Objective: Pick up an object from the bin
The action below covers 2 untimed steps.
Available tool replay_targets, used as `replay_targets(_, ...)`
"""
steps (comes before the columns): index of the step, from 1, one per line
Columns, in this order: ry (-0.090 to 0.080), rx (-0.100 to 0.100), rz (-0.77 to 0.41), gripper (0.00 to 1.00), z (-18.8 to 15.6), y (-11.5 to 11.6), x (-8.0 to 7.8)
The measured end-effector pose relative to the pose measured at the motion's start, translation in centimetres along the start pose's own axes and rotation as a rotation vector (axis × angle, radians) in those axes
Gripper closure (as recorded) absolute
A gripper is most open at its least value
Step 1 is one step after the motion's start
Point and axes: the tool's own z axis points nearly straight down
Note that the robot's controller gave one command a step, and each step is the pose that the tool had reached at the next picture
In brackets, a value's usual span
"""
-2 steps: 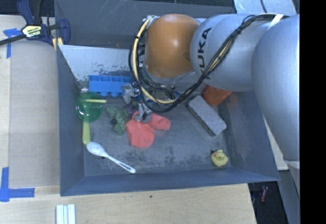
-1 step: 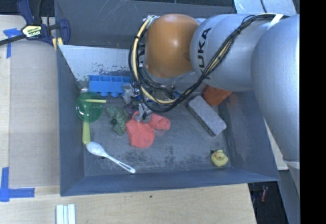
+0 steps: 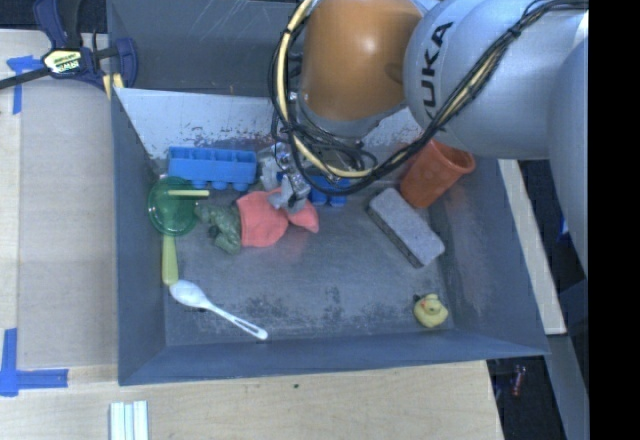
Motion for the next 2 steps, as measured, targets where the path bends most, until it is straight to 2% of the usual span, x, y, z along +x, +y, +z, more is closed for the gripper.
replay_targets(1, -0.008, 0.002, -0.002, 1.0, -2.9, 0.1, -0.3)
replay_targets(2, -0.005, 0.001, 0.001, 1.0, -7.3, 0.3, 0.4)
